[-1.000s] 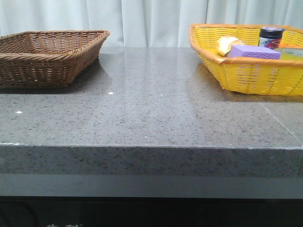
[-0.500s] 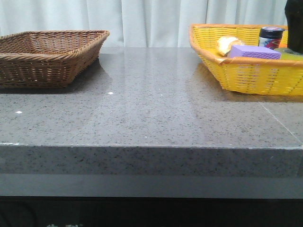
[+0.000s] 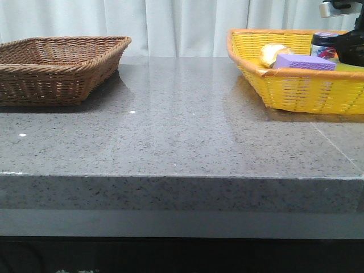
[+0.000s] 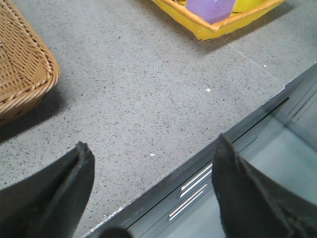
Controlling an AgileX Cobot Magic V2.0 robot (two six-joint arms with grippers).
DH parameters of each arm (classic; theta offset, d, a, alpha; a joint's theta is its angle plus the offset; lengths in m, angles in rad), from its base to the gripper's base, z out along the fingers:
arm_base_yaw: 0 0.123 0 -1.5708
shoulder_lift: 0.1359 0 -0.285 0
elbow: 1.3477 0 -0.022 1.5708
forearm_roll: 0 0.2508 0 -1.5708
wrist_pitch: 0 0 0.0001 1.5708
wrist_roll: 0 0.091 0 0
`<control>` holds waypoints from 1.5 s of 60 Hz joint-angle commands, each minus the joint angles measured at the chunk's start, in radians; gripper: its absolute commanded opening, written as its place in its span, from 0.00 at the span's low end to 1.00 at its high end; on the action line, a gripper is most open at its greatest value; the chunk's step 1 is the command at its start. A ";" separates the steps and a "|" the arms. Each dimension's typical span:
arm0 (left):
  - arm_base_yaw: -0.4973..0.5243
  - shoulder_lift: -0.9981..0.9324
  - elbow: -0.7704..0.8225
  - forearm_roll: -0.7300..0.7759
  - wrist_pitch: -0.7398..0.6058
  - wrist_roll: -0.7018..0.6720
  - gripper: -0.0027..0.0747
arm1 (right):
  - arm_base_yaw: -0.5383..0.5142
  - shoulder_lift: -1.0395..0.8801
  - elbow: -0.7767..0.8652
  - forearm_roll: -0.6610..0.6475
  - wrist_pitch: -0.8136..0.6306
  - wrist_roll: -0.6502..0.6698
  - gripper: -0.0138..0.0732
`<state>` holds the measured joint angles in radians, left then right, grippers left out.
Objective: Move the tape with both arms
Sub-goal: 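Reach the right gripper into the yellow basket and grasp the yellow tape roll, then carry the tape roll toward the brown basket and set it on the table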
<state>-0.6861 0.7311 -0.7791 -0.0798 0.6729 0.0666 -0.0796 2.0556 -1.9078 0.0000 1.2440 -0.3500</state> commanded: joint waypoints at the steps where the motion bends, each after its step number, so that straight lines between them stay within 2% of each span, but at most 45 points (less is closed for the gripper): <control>1: -0.009 -0.001 -0.030 -0.013 -0.067 -0.005 0.67 | -0.003 -0.059 -0.033 0.013 0.045 -0.013 0.62; 6: -0.009 -0.001 -0.030 -0.013 -0.067 -0.005 0.67 | -0.003 -0.059 -0.033 0.013 0.053 -0.013 0.44; 11: -0.009 -0.001 -0.030 -0.013 -0.067 -0.005 0.67 | -0.003 -0.064 -0.033 0.013 0.066 -0.013 0.38; 44: -0.009 -0.001 -0.030 -0.013 -0.067 -0.005 0.67 | -0.001 -0.276 -0.033 0.027 0.066 -0.013 0.37; 64: -0.009 -0.001 -0.030 -0.013 -0.067 -0.005 0.67 | 0.013 -0.427 -0.033 0.268 0.053 -0.012 0.37; 72: -0.009 -0.001 -0.030 -0.013 -0.067 -0.005 0.67 | 0.086 -0.454 -0.033 0.331 0.052 -0.012 0.37; 90: -0.009 -0.001 -0.030 -0.013 -0.067 -0.005 0.67 | 0.419 -0.412 -0.033 0.304 -0.032 0.012 0.37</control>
<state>-0.6861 0.7311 -0.7791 -0.0813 0.6729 0.0666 0.2582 1.6683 -1.9079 0.2848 1.2675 -0.3470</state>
